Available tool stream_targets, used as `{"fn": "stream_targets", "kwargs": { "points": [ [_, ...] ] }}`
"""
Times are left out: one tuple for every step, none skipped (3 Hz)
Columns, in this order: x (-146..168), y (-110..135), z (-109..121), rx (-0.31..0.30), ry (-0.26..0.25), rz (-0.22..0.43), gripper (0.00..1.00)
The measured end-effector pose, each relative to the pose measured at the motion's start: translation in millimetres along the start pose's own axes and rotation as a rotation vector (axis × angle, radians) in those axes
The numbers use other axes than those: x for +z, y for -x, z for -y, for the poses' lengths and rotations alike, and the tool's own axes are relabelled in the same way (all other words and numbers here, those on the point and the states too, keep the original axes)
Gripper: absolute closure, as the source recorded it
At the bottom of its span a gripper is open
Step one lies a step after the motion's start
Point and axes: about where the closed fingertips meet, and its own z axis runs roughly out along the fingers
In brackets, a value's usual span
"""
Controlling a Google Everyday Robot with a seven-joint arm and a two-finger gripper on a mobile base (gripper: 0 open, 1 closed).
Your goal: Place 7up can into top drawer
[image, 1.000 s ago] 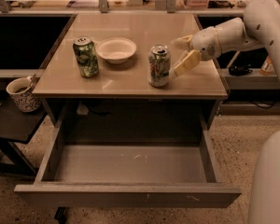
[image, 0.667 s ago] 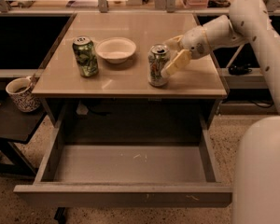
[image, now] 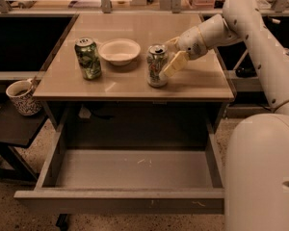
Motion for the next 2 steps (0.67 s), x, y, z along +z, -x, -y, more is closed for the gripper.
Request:
{"fn": "stream_targets", "kwargs": {
  "points": [
    [4.3,0.6,2.8,-0.002,0.005,-0.01,0.0],
    [4.5,0.6,2.8,-0.002,0.005,-0.009,0.19]
  ]
}}
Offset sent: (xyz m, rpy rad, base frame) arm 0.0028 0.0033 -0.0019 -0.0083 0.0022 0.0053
